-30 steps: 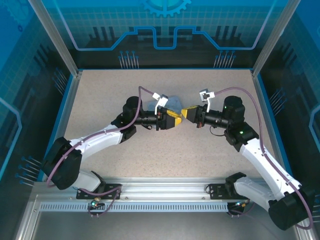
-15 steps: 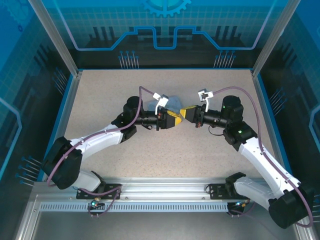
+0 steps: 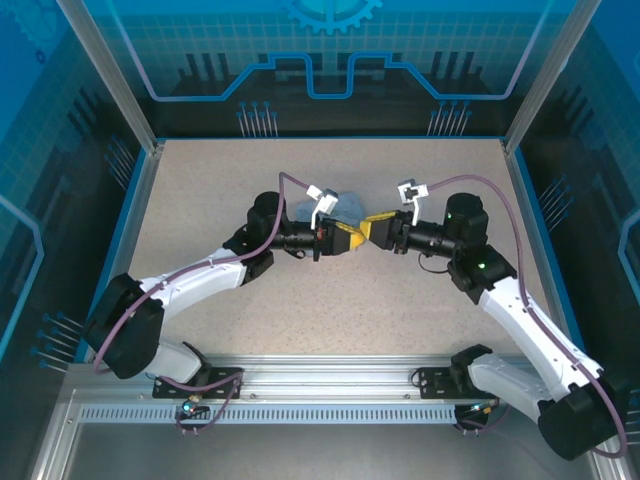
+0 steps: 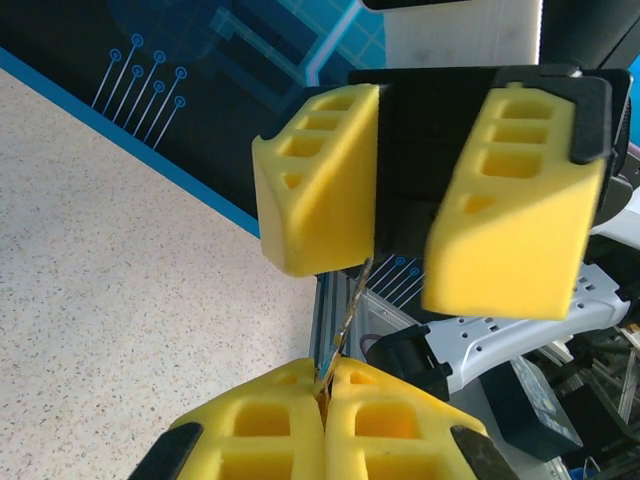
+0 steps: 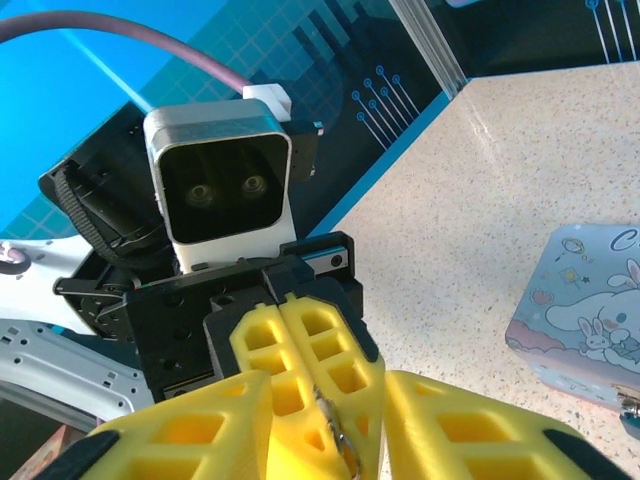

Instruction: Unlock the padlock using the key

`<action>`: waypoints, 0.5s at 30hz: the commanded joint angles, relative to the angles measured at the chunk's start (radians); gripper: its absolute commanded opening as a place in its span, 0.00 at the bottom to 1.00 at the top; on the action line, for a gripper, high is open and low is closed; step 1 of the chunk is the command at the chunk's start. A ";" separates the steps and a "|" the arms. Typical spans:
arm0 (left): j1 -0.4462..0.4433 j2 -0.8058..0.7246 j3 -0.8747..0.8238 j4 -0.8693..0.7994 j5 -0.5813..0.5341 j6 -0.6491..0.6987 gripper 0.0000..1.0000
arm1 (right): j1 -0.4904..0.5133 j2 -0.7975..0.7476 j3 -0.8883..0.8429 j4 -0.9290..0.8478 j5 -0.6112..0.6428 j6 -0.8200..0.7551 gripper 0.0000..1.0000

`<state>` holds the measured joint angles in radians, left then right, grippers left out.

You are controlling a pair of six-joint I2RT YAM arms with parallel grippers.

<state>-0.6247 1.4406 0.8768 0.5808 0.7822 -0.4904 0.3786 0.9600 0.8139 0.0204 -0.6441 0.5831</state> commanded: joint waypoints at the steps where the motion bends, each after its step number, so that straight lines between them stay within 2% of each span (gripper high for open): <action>1: -0.006 -0.028 0.019 0.017 -0.008 0.018 0.00 | -0.008 -0.042 -0.042 0.036 -0.009 0.019 0.37; 8: -0.005 -0.032 0.019 0.014 -0.009 0.018 0.00 | -0.009 -0.061 -0.130 0.131 -0.028 0.086 0.33; 15: -0.006 -0.030 0.021 0.015 -0.009 0.018 0.00 | -0.009 -0.058 -0.143 0.200 -0.033 0.119 0.27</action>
<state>-0.6247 1.4357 0.8768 0.5812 0.7750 -0.4904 0.3767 0.9154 0.6792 0.1482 -0.6628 0.6765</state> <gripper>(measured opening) 0.052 0.274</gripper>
